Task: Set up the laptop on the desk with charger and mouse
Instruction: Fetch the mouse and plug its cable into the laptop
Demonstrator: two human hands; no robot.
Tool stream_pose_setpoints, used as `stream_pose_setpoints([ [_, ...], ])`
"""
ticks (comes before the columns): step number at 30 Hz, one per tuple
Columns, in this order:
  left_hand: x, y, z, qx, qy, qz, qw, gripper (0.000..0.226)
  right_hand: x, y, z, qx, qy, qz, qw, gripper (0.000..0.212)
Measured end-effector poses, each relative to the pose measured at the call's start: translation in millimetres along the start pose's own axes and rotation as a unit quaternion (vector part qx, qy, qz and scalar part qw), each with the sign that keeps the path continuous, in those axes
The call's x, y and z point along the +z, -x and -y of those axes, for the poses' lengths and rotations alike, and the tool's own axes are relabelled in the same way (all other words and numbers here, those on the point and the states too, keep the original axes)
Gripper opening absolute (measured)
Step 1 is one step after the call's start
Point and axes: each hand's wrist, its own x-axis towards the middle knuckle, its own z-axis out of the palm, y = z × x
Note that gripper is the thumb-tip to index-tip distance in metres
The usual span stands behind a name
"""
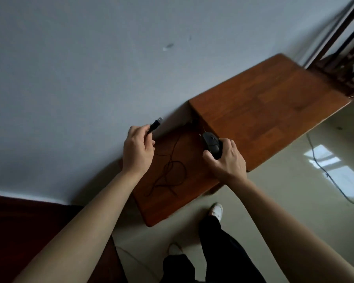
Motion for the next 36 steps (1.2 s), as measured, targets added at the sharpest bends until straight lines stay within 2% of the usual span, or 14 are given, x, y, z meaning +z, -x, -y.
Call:
stream_pose_setpoints([
  [4, -22.0, -35.3, -82.0, 0.075, 0.053, -0.030, 0.995, 0.022, -79.7, 1.5, 15.8, -0.024, -0.057, -0.122, 0.991, 0.057],
  [9, -22.2, -71.7, -186.0, 0.168, 0.119, -0.101, 0.973, 0.022, -173.2, -10.4, 7.9, -0.027, -0.158, -0.250, 0.955, 0.048],
  [13, 17.7, -88.7, -281.7, 0.237, 0.159, -0.133, 0.949, 0.021, -259.0, -21.0, -31.5, -0.012, -0.216, -0.351, 0.911, 0.055],
  [14, 20.0, -93.2, -289.5, 0.244, 0.157, -0.135, 0.947, 0.020, -264.4, -22.1, -32.8, -0.013, -0.221, -0.360, 0.906, 0.057],
  [18, 93.6, -101.8, -391.8, 0.284, 0.163, -0.126, 0.937, 0.019, -352.5, -31.7, -109.9, -0.012, -0.229, -0.401, 0.887, 0.064],
  [20, 142.6, -101.8, -443.6, 0.288, 0.157, -0.110, 0.938, 0.018, -397.9, -37.1, -159.7, 0.008, -0.218, -0.419, 0.881, 0.068],
  [21, 201.3, -95.5, -502.3, 0.290, 0.183, -0.077, 0.936, 0.018, -449.0, -35.4, -215.9, 0.038, -0.210, -0.443, 0.871, 0.069],
  [26, 272.7, -92.8, -548.4, 0.287, 0.165, -0.050, 0.942, 0.018, -494.3, -41.2, -283.3, 0.052, -0.186, -0.437, 0.879, 0.061],
  [30, 381.1, -85.1, -609.7, 0.288, 0.142, 0.021, 0.947, 0.014, -545.3, -60.2, -375.0, 0.092, -0.167, -0.466, 0.864, 0.049],
  [36, 523.5, -112.4, -653.0, 0.298, 0.137, 0.147, 0.933, 0.012, -574.7, -120.9, -480.7, 0.154, -0.135, -0.476, 0.855, 0.057],
])
